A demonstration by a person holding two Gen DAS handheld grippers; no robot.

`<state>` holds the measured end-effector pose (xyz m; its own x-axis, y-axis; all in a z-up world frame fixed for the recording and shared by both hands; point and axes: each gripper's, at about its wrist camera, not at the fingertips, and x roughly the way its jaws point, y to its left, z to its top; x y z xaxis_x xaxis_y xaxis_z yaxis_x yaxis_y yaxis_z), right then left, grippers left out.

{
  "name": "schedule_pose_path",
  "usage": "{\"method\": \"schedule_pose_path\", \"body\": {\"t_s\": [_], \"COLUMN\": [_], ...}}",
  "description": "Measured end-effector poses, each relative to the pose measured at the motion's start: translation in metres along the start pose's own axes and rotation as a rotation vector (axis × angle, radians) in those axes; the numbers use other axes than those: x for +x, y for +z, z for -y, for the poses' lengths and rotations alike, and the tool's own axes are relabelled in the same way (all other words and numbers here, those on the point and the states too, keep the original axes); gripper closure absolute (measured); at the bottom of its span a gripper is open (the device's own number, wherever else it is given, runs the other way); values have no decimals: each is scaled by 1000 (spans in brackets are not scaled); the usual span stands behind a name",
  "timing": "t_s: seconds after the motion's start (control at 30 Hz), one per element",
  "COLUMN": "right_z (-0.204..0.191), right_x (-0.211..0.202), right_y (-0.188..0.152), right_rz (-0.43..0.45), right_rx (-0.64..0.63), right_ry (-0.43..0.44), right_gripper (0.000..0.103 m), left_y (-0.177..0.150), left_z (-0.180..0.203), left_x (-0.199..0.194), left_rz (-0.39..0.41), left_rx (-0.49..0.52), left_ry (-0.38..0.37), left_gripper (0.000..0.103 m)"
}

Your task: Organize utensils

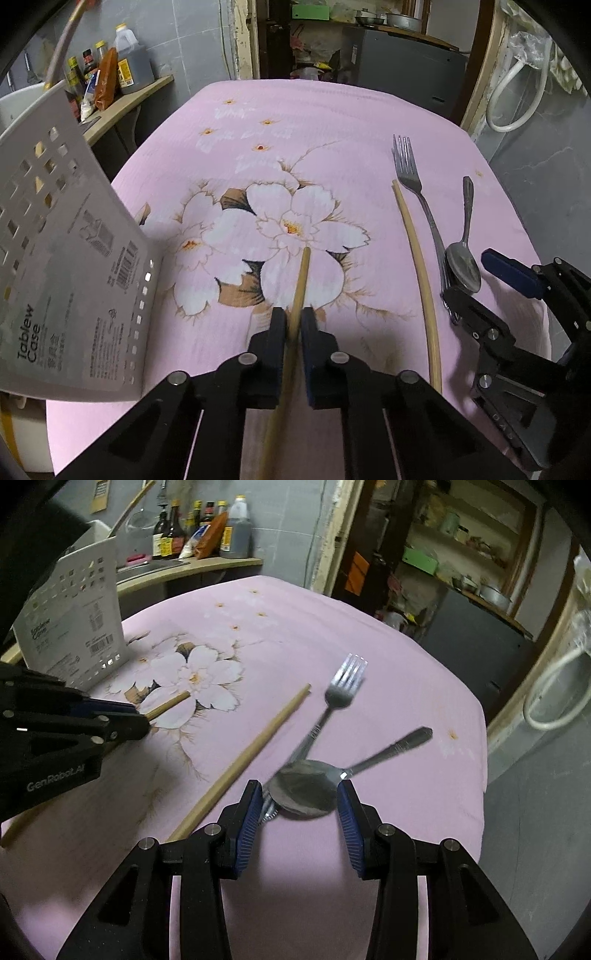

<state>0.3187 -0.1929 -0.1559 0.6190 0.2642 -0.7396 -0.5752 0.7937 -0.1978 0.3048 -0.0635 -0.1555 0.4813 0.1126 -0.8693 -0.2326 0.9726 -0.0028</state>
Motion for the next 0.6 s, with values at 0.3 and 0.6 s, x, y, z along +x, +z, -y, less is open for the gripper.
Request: {"method": "schedule_pose_path", "body": {"t_s": [0.3, 0.6], "right_z": [7, 29], "right_x": [-6, -46], "right_y": [6, 11], "right_rz": [44, 129], "right_rx": [70, 213], "right_ry": [5, 19], "right_gripper": [98, 102], "left_y": [0, -11], "left_z": [-11, -9], "left_x": [0, -14], "left_rz": [7, 36], "left_rx": [-23, -38], "left_ry": [-60, -140], "left_gripper": [97, 97]}}
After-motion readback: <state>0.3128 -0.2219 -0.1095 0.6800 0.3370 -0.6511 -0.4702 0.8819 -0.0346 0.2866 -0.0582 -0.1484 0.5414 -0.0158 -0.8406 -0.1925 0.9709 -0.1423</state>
